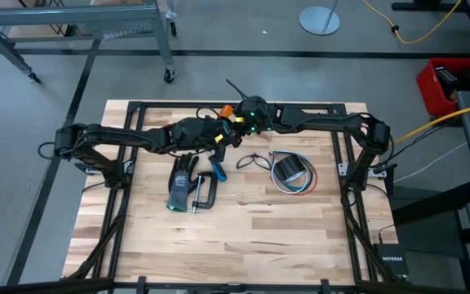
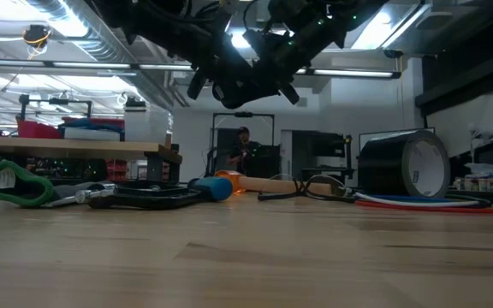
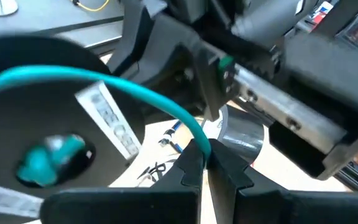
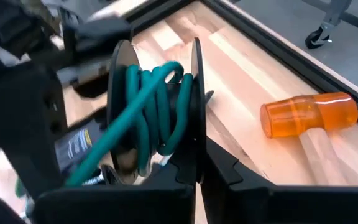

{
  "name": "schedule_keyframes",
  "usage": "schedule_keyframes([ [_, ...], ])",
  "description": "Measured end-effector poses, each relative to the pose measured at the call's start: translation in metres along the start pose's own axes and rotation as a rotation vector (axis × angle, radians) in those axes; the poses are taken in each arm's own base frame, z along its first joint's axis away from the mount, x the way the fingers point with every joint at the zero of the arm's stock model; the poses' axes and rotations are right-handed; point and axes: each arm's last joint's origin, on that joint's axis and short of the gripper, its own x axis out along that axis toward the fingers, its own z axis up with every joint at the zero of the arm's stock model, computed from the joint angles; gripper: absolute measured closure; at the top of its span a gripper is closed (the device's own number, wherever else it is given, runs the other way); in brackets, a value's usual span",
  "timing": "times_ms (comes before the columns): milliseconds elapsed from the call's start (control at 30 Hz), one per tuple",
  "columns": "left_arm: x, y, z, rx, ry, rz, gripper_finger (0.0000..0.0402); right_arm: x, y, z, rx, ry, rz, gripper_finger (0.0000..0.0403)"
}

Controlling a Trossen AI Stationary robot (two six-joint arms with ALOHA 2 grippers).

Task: Coil cords
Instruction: Coil the green wire onto the spool

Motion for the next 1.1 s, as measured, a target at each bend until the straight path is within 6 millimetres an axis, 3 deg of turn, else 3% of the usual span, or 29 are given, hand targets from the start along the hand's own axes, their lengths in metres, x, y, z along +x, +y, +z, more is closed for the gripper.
schedule_keyframes([
  [433, -0.002, -0.001, -0.013, 0.088, 0.068, 0.12, 0.0401, 0.0, 0.0, 0.01, 0.044, -0.095, 0.042, 0.0395],
  [1100, -0.005, -0.001, -0.025, 0.351, 0.144, 0.229, 0.0401, -0.008, -0.041, 0.017, 0.108, 0.06, 0.383, 0.0395],
])
